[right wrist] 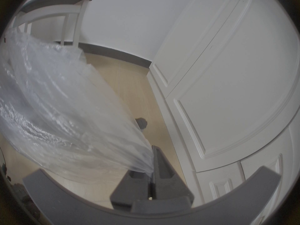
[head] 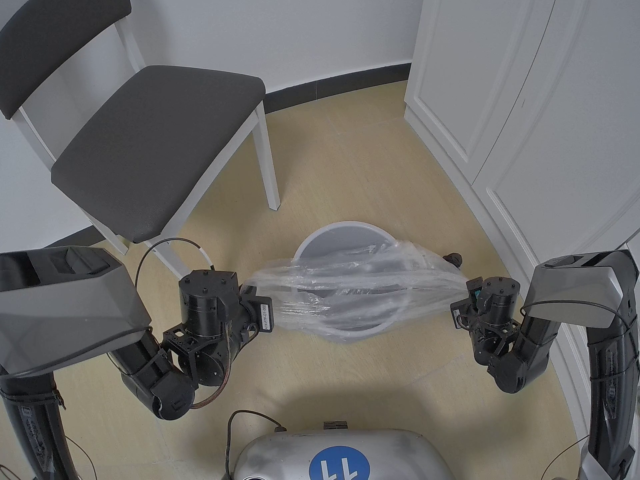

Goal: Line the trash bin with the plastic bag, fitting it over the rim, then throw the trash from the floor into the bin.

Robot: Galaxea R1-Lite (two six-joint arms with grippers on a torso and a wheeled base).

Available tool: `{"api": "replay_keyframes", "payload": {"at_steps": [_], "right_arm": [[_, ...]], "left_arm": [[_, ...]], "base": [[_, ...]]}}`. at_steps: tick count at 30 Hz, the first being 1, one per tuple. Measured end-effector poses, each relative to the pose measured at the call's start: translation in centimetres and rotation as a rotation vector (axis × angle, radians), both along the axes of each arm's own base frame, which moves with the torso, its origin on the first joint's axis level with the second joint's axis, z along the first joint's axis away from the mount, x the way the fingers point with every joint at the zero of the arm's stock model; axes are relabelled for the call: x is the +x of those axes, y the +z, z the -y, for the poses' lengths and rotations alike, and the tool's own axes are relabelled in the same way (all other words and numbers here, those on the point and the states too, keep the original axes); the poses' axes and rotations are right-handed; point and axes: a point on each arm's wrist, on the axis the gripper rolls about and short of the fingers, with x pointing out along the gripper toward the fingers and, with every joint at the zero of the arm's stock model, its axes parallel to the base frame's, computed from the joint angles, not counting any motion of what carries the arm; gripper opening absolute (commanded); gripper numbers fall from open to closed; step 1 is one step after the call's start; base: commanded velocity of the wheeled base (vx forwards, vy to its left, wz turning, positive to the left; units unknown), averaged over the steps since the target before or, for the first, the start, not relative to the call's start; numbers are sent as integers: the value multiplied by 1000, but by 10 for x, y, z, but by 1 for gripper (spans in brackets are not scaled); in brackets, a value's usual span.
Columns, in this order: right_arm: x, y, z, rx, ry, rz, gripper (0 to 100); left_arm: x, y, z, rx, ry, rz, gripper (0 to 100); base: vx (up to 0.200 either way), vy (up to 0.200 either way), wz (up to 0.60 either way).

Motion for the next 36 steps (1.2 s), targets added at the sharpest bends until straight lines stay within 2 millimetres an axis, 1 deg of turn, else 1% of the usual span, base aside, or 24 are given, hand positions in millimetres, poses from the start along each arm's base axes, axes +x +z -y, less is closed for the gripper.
{"api": "replay_keyframes", "payload": {"at_steps": [7, 12, 18, 22, 27, 31, 36], "right_arm": [[-15, -7, 5, -56, 13, -72, 0], [-17, -9, 6, -68, 17, -86, 0], [-14, -19, 0, -68, 22, -86, 0], [-10, -26, -5, -66, 28, -79, 0], [-7, -32, -11, -61, 37, -76, 0], [-6, -35, -14, -60, 43, -75, 0], [-6, -35, -15, -60, 47, -73, 0]], "left_arm": [[-8, -10, -9, 99, -13, -37, 0], [-10, -14, -12, 118, -14, -53, 0], [-12, -29, -8, 144, -25, -89, 0], [-9, -37, -4, 140, -25, -82, 0], [-2, -41, 1, 112, -27, -6, 0], [0, -44, 3, 122, -32, 44, 0], [2, -45, 4, 123, -20, 62, 0]], "base": [[0, 0, 0], [0, 0, 0], [0, 0, 0], [0, 0, 0], [0, 0, 0], [0, 0, 0], [0, 0, 0]]}}
